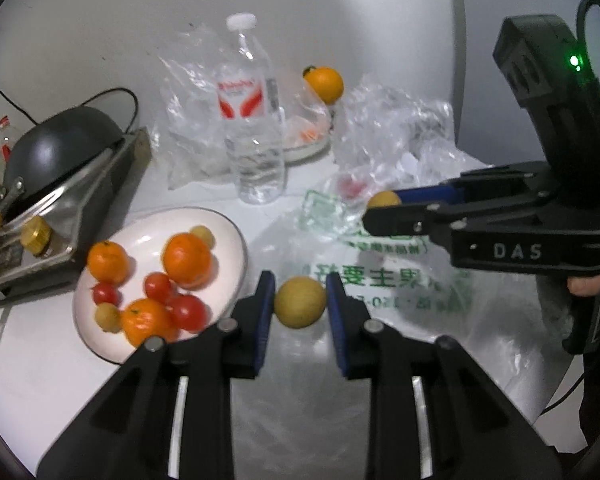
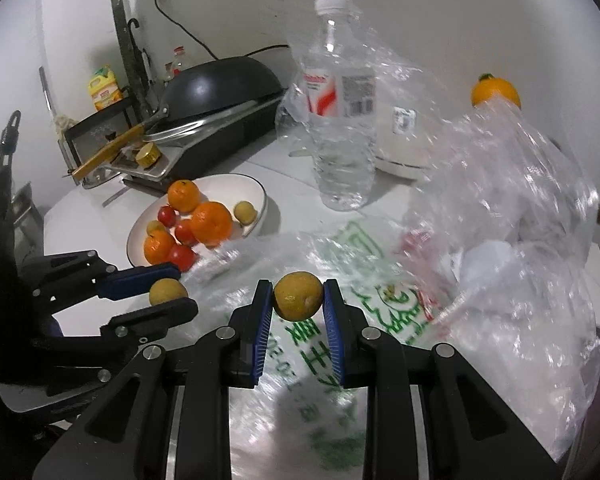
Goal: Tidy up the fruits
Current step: 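Carry both yellow fruits onto the white plate and open both tools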
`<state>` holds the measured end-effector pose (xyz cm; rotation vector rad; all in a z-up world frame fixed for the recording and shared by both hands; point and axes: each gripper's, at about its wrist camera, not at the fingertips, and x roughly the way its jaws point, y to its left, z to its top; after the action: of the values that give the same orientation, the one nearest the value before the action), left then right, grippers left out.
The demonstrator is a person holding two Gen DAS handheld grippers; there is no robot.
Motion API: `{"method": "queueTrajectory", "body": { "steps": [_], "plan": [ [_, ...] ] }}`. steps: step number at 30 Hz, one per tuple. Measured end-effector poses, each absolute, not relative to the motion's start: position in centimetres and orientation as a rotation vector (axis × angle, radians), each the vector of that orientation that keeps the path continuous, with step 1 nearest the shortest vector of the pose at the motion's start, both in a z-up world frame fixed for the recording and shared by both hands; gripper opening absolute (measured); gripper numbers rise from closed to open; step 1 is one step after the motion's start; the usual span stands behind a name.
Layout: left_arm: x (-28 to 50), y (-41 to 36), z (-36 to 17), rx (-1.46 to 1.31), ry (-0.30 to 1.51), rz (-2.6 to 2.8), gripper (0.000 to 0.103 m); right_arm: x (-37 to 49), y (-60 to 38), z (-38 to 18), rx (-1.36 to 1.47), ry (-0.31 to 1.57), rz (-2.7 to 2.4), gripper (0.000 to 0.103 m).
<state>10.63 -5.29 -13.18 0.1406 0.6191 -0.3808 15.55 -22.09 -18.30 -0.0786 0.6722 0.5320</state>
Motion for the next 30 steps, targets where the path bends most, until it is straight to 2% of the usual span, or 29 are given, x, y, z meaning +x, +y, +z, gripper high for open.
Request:
{"method": "queueTrajectory", "body": {
  "steps": [11,30],
  "plan": [
    [11.6,-0.5,-12.1,0.118,0.560,-0.327,0.027,16.3,-17.0,-16.9,-0.148,0.665,0.579,0.028],
    [17.6,5.4,-12.9,0.051,0.544,-0.267,0.027,20.9,-11.2,-16.2,-0.191,0.668,0.592,0.027]
  ]
}}
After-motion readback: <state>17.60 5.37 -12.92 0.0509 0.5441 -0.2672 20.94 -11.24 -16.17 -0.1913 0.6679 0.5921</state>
